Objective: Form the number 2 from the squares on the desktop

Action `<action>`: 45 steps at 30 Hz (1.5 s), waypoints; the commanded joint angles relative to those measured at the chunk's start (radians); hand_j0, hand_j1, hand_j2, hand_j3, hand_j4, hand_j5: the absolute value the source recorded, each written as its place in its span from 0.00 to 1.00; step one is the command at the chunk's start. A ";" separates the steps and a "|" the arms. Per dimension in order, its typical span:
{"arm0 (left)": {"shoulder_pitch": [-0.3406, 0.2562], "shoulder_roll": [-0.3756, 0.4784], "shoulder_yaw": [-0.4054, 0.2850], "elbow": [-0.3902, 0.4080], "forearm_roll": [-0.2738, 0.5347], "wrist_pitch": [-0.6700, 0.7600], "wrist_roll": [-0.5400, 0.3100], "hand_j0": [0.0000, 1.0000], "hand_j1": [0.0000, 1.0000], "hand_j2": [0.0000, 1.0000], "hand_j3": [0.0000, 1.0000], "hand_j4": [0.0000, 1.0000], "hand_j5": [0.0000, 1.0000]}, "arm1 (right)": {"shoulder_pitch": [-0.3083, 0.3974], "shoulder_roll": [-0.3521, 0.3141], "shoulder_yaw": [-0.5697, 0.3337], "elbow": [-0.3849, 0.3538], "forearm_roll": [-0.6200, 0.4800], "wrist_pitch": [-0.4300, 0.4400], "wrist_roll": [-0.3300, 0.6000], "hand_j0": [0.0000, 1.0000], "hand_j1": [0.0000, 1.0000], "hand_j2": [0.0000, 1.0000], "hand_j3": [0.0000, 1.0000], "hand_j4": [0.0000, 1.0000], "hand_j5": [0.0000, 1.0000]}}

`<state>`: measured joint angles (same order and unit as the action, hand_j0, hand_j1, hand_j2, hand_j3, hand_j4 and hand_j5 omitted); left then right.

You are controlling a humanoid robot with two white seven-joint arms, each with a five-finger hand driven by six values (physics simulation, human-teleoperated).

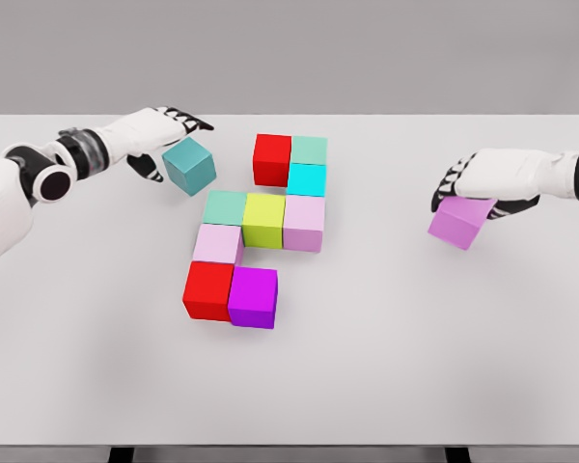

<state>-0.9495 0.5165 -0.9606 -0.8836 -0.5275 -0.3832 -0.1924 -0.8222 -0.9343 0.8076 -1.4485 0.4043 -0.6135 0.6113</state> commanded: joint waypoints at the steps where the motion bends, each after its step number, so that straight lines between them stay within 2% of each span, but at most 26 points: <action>1: 0.000 -0.009 0.002 0.002 -0.009 0.004 0.001 1.00 1.00 1.00 1.00 1.00 1.00 | 0.000 -0.001 0.004 -0.069 -0.010 0.003 0.000 0.68 0.68 0.68 0.68 0.68 0.68; 7: 0.000 -0.009 0.000 0.002 -0.011 0.004 0.001 0.99 0.99 0.99 0.99 0.99 0.99 | 0.000 0.011 0.039 -0.139 -0.015 0.003 0.000 0.67 0.67 0.67 0.67 0.67 0.67; 12: 0.003 -0.009 -0.004 0.002 -0.031 0.003 0.001 0.91 0.91 0.91 0.91 0.91 0.91 | -0.002 0.026 0.077 -0.210 -0.013 0.003 0.000 0.67 0.67 0.67 0.67 0.67 0.67; 17: 0.005 -0.007 -0.010 0.003 -0.036 0.004 0.001 0.88 0.88 0.88 0.88 0.88 0.88 | -0.003 0.069 0.084 -0.217 -0.013 0.003 0.000 0.67 0.67 0.67 0.67 0.67 0.67; 20: 0.006 -0.007 -0.016 0.002 -0.037 0.004 0.001 0.87 0.87 0.87 0.87 0.87 0.87 | -0.005 0.077 0.085 -0.248 -0.013 0.003 0.000 0.67 0.67 0.67 0.67 0.67 0.67; 24: 0.008 -0.009 -0.018 0.002 -0.043 0.004 0.001 0.85 0.85 0.85 0.85 0.85 0.85 | -0.049 0.121 0.157 -0.250 -0.013 0.003 0.000 0.67 0.67 0.67 0.67 0.67 0.67; 26: 0.009 -0.010 -0.023 0.002 -0.051 0.004 0.001 0.82 0.82 0.82 0.82 0.82 0.82 | -0.051 0.134 0.163 -0.251 -0.013 0.003 0.000 0.67 0.67 0.67 0.67 0.67 0.67; 31: 0.009 -0.007 -0.021 0.002 -0.051 0.000 0.002 0.64 0.64 0.64 0.64 0.64 0.64 | -0.055 0.140 0.180 -0.273 -0.015 0.003 0.000 0.68 0.68 0.68 0.68 0.68 0.68; 33: 0.009 -0.007 -0.021 0.002 -0.049 0.000 0.004 0.62 0.62 0.62 0.62 0.62 0.62 | -0.055 0.147 0.186 -0.279 -0.015 0.003 0.000 0.68 0.68 0.68 0.68 0.68 0.68; 35: 0.009 -0.007 -0.021 0.000 -0.051 -0.002 0.004 0.56 0.56 0.56 0.56 0.56 0.56 | -0.061 0.154 0.197 -0.293 -0.015 0.003 0.000 0.68 0.68 0.68 0.68 0.68 0.68; 39: 0.006 -0.009 -0.021 0.000 -0.048 0.004 -0.007 0.54 0.54 0.54 0.54 0.54 0.54 | -0.072 0.163 0.200 -0.299 -0.038 0.003 0.000 0.68 0.68 0.68 0.68 0.68 0.68; 40: 0.005 -0.010 -0.021 -0.003 -0.043 0.004 -0.019 0.50 0.50 0.50 0.50 0.50 0.50 | -0.077 0.167 0.200 -0.299 -0.045 0.003 0.000 0.68 0.68 0.68 0.68 0.68 0.68; 42: 0.003 -0.013 -0.021 -0.011 -0.039 -0.003 -0.076 0.24 0.24 0.24 0.24 0.24 0.24 | -0.080 0.170 0.205 -0.299 -0.051 0.003 0.000 0.69 0.69 0.69 0.69 0.69 0.69; 45: -0.005 -0.018 -0.017 -0.008 0.004 0.007 -0.090 0.25 0.25 0.25 0.25 0.25 0.25 | -0.084 0.184 0.226 -0.299 -0.053 0.003 0.000 0.69 0.69 0.69 0.69 0.69 0.69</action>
<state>-0.9541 0.5011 -0.9756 -0.8899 -0.5548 -0.3752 -0.2547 -0.9142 -0.7582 1.0238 -1.7464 0.3607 -0.6134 0.6112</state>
